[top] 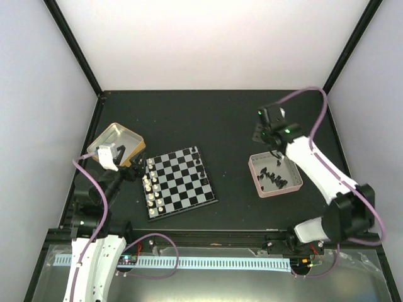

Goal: Set up the chess pieces on the board
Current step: Pick up the chess piece from the storage box.

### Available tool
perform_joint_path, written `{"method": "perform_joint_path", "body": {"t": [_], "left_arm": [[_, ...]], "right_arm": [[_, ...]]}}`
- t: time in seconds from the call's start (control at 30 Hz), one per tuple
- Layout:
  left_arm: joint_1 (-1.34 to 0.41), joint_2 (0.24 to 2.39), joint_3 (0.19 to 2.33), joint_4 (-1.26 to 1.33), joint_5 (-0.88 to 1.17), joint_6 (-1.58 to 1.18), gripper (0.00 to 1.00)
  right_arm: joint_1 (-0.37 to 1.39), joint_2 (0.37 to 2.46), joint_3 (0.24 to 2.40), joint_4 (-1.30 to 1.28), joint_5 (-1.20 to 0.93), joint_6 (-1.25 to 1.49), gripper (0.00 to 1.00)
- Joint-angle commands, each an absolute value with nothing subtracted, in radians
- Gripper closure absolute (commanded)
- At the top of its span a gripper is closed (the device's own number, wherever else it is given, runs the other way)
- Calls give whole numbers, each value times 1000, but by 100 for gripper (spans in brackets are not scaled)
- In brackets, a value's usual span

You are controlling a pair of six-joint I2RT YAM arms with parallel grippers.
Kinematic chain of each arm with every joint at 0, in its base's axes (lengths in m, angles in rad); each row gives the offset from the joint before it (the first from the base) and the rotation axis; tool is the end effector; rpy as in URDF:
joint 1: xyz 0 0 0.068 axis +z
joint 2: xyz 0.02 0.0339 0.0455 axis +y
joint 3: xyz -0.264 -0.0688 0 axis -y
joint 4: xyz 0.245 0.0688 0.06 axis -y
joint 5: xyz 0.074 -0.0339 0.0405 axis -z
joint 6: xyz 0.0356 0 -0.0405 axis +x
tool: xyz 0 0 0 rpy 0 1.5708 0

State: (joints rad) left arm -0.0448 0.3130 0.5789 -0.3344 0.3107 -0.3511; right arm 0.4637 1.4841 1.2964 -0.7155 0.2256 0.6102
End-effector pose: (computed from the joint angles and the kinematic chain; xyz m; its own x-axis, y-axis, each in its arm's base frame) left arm 0.0965 -0.0152 0.3097 -0.1837 -0.3196 -0.9296 0.3026 0.8814 -0.3628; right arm 0.2865 0.1344 0.3044 -0.7545 0.2472 -0.6080 0.1467 0.9665 0.2108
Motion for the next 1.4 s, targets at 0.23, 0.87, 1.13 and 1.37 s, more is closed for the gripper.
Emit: {"method": "perform_joint_path", "body": {"t": [0.23,0.87,1.13,1.37], "left_arm": [[-35,313,594,-316,309,-341,1],[-35,316,594,-314,311,-340,1],[-35,314,594,-316,310,-340,1],[-35,313,594,-316,310,-340,1]], "right_arm": [[230,1313,893,-618,71,557,61],[227,1564,851,-542,25,493,76],[229,1609,860,-526,85,487,86],[234,1563,861,-542,143,496,95]]}}
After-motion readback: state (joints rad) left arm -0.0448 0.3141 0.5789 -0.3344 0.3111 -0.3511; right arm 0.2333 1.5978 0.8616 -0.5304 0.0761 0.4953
